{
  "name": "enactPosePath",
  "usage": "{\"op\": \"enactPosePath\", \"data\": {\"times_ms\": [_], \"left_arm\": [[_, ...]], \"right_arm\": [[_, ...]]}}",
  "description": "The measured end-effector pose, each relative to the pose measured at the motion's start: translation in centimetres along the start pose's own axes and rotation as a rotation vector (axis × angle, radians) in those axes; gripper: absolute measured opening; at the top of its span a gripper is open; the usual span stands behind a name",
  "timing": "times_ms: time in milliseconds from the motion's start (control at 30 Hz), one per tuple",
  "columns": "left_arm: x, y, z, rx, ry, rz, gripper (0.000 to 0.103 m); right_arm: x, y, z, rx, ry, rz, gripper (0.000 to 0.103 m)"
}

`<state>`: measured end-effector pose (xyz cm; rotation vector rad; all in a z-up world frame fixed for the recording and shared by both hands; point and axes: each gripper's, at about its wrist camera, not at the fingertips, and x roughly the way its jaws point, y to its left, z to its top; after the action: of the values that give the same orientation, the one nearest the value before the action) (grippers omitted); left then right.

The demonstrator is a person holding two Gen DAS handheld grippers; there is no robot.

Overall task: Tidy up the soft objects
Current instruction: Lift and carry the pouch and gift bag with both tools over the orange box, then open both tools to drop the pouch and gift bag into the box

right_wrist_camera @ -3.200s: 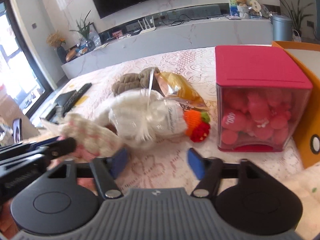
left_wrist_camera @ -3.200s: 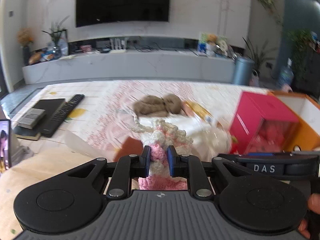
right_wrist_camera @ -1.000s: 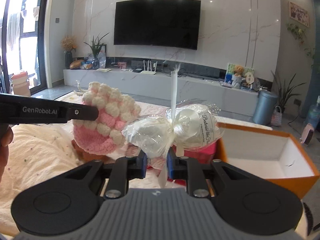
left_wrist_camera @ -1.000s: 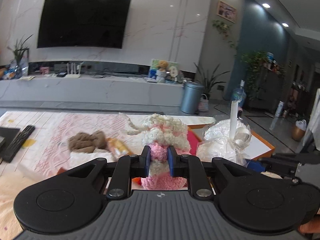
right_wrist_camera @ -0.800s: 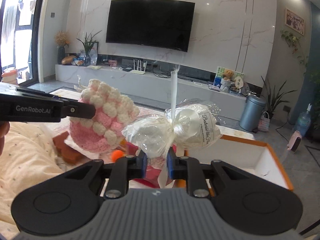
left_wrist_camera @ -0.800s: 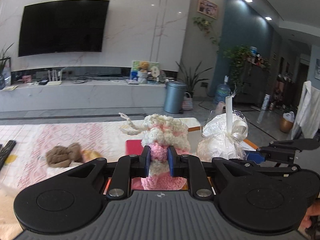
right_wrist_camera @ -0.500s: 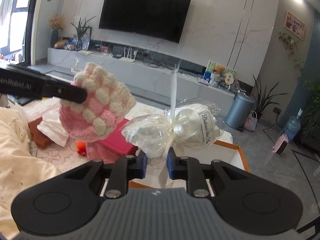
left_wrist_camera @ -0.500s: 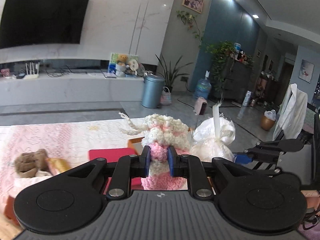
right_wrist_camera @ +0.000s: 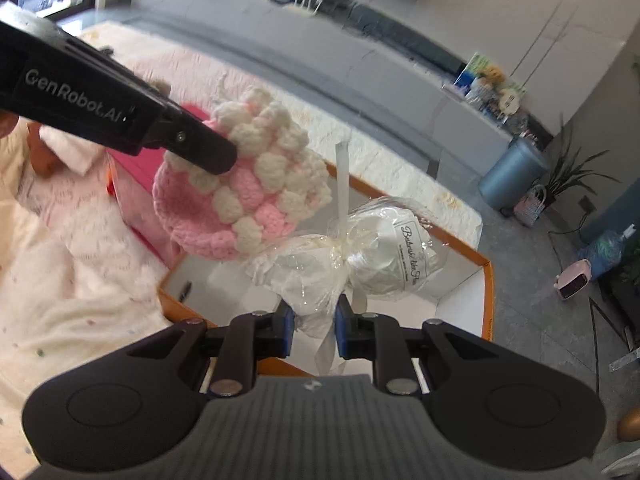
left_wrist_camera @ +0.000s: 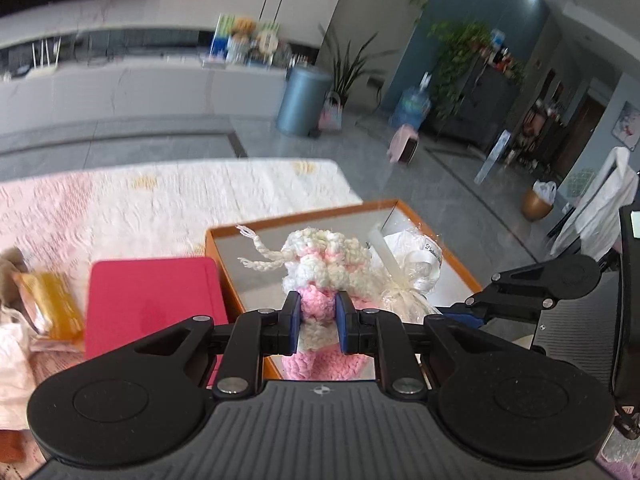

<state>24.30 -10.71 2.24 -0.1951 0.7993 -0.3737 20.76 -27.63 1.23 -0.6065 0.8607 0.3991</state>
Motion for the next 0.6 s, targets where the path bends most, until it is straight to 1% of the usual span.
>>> {"op": "enactPosePath", "data": {"times_ms": [167, 300, 367, 433, 533, 600], "left_arm": [[2.3, -0.1, -0.1, 0.006, 0.073, 0.011, 0.020], [3.8, -0.5, -0.4, 0.016, 0.118, 0.029, 0.020], [4.3, -0.2, -0.5, 0.018, 0.140, 0.026, 0.020], [4.7, -0.2, -0.7, 0.025, 0.166, 0.027, 0.020], [4.9, -0.2, -1.0, 0.042, 0.179, 0.033, 0.020], [4.8, 0.0, -1.3, 0.048, 0.183, 0.037, 0.020]], "right_arm": [[2.8, -0.7, 0.0, -0.081, 0.124, 0.052, 0.019], [4.9, -1.3, 0.7, -0.115, 0.195, 0.105, 0.019], [6.0, -1.2, 0.8, -0.124, 0.232, 0.143, 0.019], [6.9, -1.3, 1.1, -0.122, 0.264, 0.175, 0.019], [7.8, -1.0, 1.1, -0.110, 0.287, 0.203, 0.020], [8.1, -1.2, 1.4, -0.083, 0.292, 0.221, 0.023]]}}
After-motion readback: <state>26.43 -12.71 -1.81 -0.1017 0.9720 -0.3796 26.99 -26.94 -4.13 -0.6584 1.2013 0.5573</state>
